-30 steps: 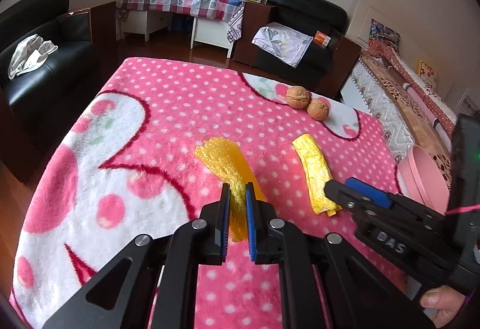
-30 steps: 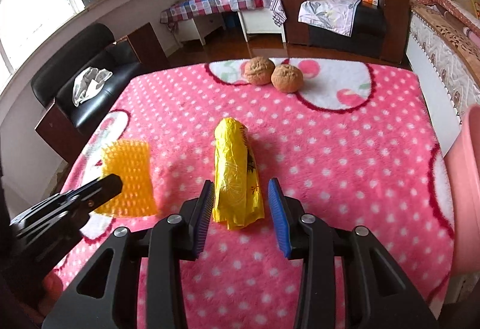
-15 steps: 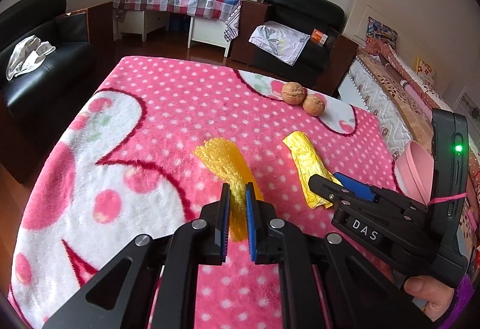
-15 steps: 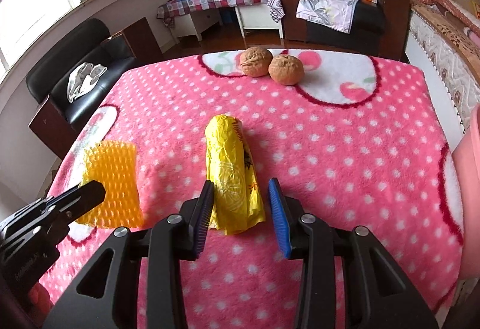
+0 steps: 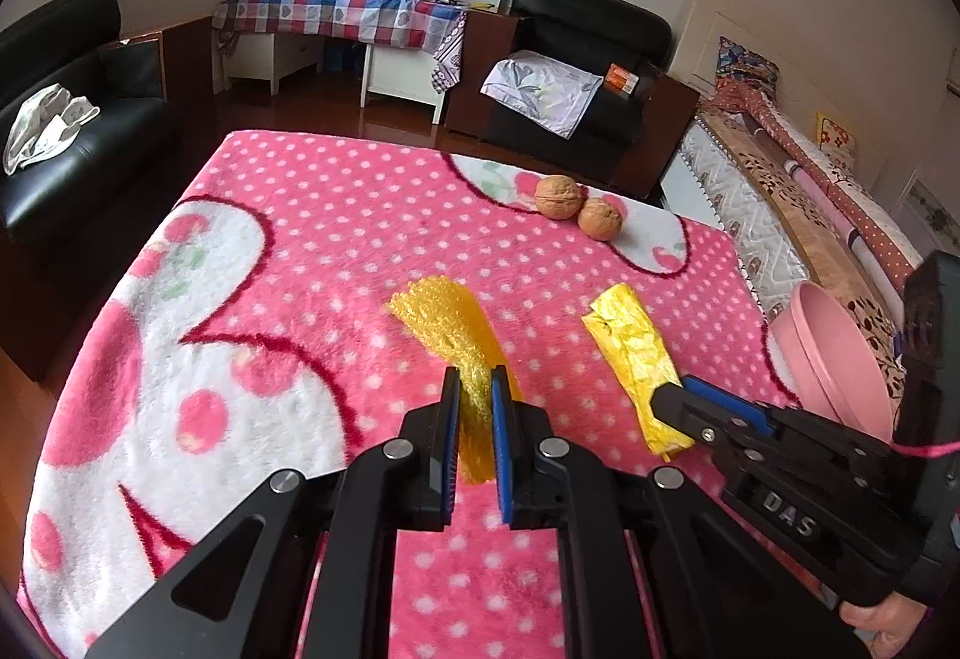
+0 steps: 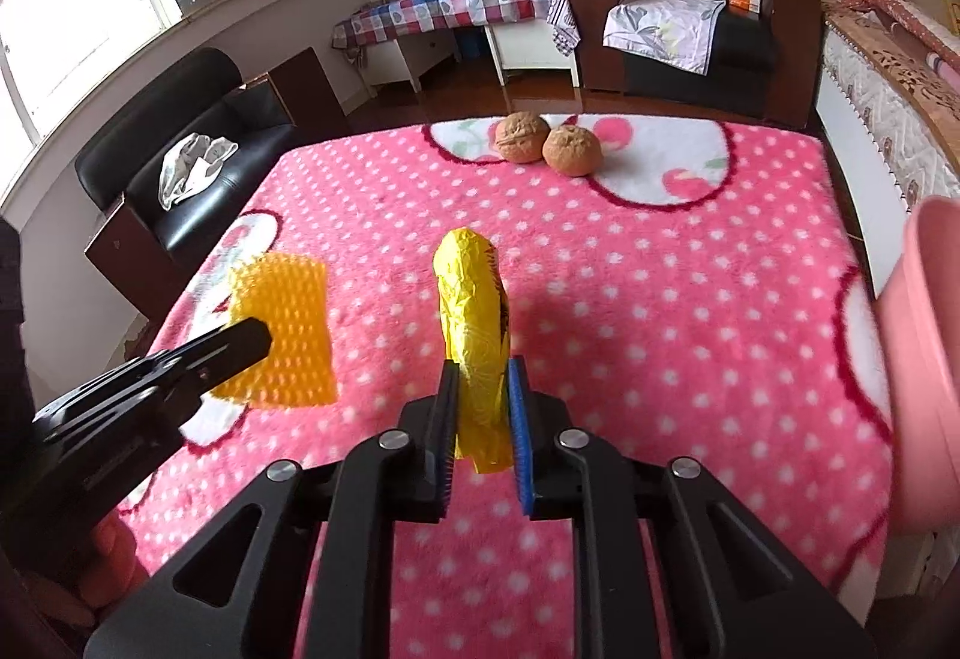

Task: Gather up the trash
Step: 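Lift both held yellow items and carry them over the pink bucket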

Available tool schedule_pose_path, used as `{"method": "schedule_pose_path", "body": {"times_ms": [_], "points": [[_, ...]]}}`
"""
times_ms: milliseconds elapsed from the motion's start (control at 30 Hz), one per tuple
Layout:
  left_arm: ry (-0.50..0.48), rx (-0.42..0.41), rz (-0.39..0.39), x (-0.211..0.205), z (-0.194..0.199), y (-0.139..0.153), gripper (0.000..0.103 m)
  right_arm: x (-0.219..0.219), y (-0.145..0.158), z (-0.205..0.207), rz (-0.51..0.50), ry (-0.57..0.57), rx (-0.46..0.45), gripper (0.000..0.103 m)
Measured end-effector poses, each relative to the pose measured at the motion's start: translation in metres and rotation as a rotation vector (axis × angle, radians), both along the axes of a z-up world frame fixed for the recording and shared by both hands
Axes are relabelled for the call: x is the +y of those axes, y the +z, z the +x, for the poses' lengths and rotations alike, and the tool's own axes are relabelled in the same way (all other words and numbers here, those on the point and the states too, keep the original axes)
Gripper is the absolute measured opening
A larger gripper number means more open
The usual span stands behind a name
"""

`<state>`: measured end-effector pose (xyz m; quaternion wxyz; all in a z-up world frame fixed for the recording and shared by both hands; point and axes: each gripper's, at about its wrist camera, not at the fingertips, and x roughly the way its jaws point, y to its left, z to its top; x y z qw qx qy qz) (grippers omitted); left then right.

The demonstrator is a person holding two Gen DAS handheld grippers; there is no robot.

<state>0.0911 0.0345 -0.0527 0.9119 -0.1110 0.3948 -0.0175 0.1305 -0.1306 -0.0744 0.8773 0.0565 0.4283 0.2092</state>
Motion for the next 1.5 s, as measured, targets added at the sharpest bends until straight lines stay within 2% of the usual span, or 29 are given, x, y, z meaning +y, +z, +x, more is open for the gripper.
{"method": "schedule_pose_path", "body": {"times_ms": [400, 1033, 1500], "points": [[-0.093, -0.028, 0.027, -0.037, 0.003, 0.015, 0.009, -0.053, 0.008, -0.028, 0.048, -0.111, -0.004, 0.016], [-0.183, -0.065, 0.057, -0.096, 0.012, 0.038, 0.009, -0.106, 0.011, -0.035, 0.103, -0.192, -0.034, 0.016], [-0.297, -0.120, 0.064, -0.143, 0.017, 0.059, 0.009, -0.157, 0.026, -0.037, 0.137, -0.320, -0.089, 0.016]]}}
